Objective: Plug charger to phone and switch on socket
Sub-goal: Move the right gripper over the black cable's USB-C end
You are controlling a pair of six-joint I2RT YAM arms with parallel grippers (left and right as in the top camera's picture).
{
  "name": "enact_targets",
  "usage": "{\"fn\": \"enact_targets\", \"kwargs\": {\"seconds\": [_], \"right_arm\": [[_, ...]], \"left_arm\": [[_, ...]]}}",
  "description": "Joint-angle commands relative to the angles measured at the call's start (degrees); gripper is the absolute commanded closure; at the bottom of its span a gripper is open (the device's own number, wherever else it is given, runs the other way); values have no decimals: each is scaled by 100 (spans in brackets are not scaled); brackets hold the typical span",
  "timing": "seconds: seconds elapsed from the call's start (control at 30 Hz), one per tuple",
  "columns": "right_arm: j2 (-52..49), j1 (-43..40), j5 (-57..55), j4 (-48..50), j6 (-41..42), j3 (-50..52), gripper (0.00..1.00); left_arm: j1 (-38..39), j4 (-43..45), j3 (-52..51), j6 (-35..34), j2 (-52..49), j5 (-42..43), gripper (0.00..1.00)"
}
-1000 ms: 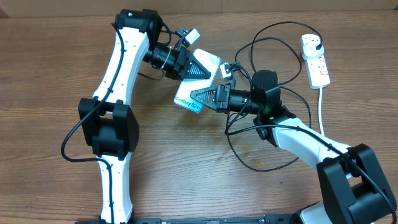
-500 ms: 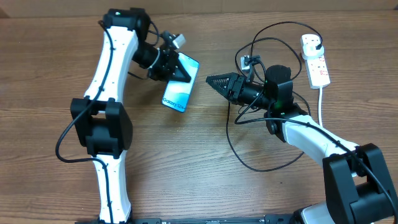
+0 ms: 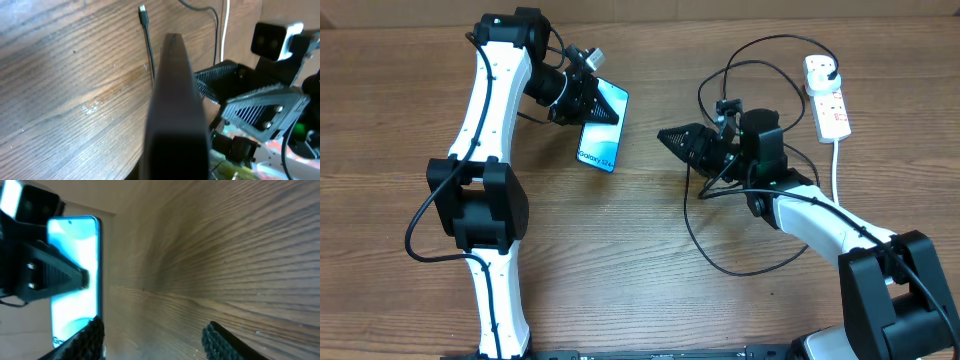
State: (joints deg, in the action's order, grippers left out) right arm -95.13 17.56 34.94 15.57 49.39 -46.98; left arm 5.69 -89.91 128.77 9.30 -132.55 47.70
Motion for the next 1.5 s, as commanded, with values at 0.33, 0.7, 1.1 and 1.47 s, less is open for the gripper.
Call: {"fn": "enact_targets", "kwargs": {"seconds": [0.33, 0.7, 1.1, 1.47], "right_arm": [[61, 37, -1753, -5224, -2024, -2531, 23], [61, 37, -2677, -6666, -2116, -3099, 0], [-474, 48, -2848, -5873, -2428, -3014, 23], [-1700, 48, -2889, -4988, -2743, -3303, 32]], "left_arm": [[-11, 592, 35, -857, 105, 1384, 96], [-173, 1233, 35, -1008, 105, 1134, 96], [-162, 769, 35, -345, 105, 483, 96], [-155, 1226, 35, -350, 105, 422, 96]]}}
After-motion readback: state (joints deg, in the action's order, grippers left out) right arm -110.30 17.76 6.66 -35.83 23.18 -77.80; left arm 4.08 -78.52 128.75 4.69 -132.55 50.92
